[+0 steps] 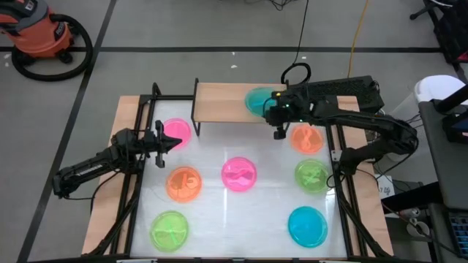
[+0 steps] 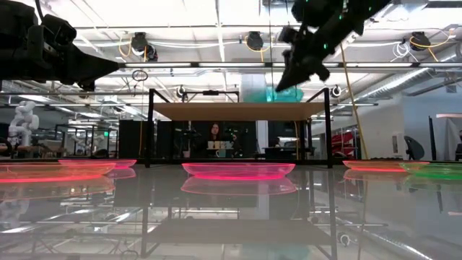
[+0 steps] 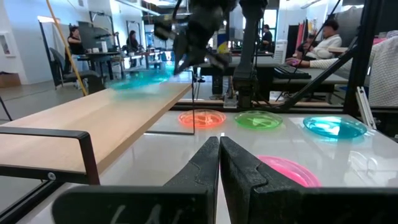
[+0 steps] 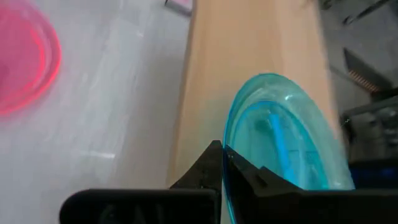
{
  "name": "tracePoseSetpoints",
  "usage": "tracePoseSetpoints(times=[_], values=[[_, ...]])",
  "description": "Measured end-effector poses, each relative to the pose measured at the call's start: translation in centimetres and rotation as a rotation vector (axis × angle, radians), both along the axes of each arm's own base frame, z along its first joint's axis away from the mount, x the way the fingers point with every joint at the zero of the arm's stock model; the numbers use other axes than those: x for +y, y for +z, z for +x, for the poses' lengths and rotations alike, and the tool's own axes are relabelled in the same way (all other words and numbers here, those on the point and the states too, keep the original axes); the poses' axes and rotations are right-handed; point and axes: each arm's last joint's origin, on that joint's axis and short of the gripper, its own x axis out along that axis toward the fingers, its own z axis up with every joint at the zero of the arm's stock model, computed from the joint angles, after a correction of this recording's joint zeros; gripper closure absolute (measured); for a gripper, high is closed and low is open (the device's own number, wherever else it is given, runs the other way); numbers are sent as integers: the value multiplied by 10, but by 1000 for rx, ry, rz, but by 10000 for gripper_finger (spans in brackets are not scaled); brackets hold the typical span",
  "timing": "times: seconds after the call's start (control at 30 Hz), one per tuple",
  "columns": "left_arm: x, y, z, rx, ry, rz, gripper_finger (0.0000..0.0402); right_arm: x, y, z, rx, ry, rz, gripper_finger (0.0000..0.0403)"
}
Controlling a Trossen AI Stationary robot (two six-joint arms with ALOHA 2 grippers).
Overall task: Place and stack plates onto a shelf
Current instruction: Put the left blue plate onto the shelf, then stack the bottom green plate on top of the blue plate on the shelf
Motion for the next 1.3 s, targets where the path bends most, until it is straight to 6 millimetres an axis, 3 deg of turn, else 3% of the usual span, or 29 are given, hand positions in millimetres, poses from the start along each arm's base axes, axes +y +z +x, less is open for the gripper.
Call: tracePoseSetpoints(times=[0.23,0.43,0.57,0.9,1.13,1.3], values=[[0,0,0,0,0,0,380,-4,-26,1,4,-12,-1,403],[0,0,0,0,0,0,380,-3,-29,-2,-18,-18,-5,398],[0,0,0,0,0,0,380,-2,-25,-5,-25,-26,-6,370],[0,0,0,0,0,0,380,13,12,-25,-189,-54,-7,277],[0,0,0,0,0,0,380,46,49,-51,-411,11,120,267],[0,0,0,0,0,0,380,74,45,-66,-539,219,308,272]])
